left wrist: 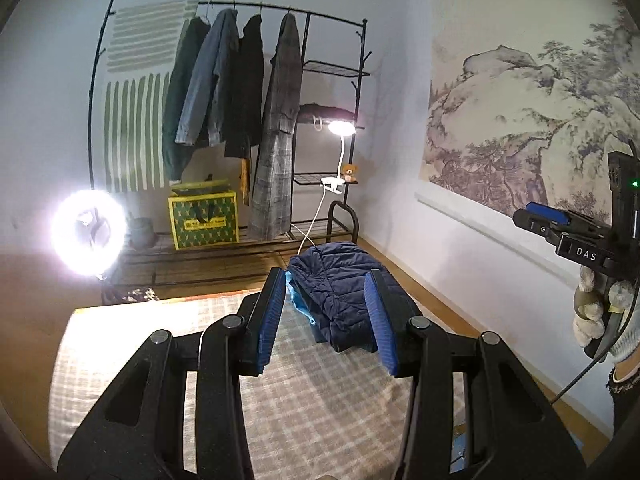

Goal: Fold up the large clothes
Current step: 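Open both tools and pull them back from the stacked jacket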

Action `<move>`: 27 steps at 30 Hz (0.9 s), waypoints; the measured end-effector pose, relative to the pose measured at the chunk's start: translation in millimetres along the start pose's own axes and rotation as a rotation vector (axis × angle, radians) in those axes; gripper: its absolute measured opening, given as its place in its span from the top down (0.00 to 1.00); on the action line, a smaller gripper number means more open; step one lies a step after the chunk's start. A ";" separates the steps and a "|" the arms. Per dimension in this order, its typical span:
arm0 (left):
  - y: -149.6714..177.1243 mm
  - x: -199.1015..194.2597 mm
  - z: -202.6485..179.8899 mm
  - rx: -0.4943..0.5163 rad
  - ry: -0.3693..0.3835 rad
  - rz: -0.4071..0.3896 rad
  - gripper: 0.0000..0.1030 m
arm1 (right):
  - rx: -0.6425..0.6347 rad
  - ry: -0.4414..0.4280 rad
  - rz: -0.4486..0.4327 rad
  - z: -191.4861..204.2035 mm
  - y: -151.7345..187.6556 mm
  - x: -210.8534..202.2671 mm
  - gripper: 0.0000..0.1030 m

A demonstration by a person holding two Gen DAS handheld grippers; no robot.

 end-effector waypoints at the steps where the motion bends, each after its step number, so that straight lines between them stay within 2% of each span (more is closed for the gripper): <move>1: 1.6 -6.4 -1.3 0.005 0.003 -0.004 0.57 | 0.003 -0.004 -0.003 3.3 3.0 -7.1 0.43; 9: 15.8 -59.3 -4.4 0.023 0.005 -0.029 0.57 | 0.016 -0.024 -0.026 20.0 14.6 -48.5 0.43; 18: 18.1 -99.0 -4.2 0.040 0.001 -0.060 0.57 | 0.031 -0.008 -0.054 24.8 13.3 -82.2 0.43; 20: 18.7 -106.3 -3.9 0.046 -0.003 -0.068 0.57 | 0.026 -0.002 -0.061 25.9 11.9 -86.2 0.40; 22: 21.9 -111.2 -2.2 0.046 -0.015 -0.074 0.50 | 0.020 -0.003 -0.060 29.1 13.3 -88.1 0.35; 23: 23.9 -112.2 -2.1 0.041 -0.015 -0.075 0.41 | 0.018 -0.007 -0.057 31.5 15.8 -88.1 0.34; 24: 28.8 -113.7 -1.0 0.035 -0.014 -0.077 0.37 | 0.018 -0.012 -0.050 35.1 20.0 -86.4 0.34; 27: 45.3 -111.7 1.9 0.035 -0.018 -0.065 0.37 | 0.013 -0.020 -0.028 44.4 36.3 -80.9 0.31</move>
Point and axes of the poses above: each gripper's, at about its wrist camera, not at the fingertips, and x roughly the way its jaws point, z to its left, y to its underside, the point moved 4 cm from there along x, roughly the way its jaws point, and after that the axes turned 5 degrees about -x, right-handed, at the moved point
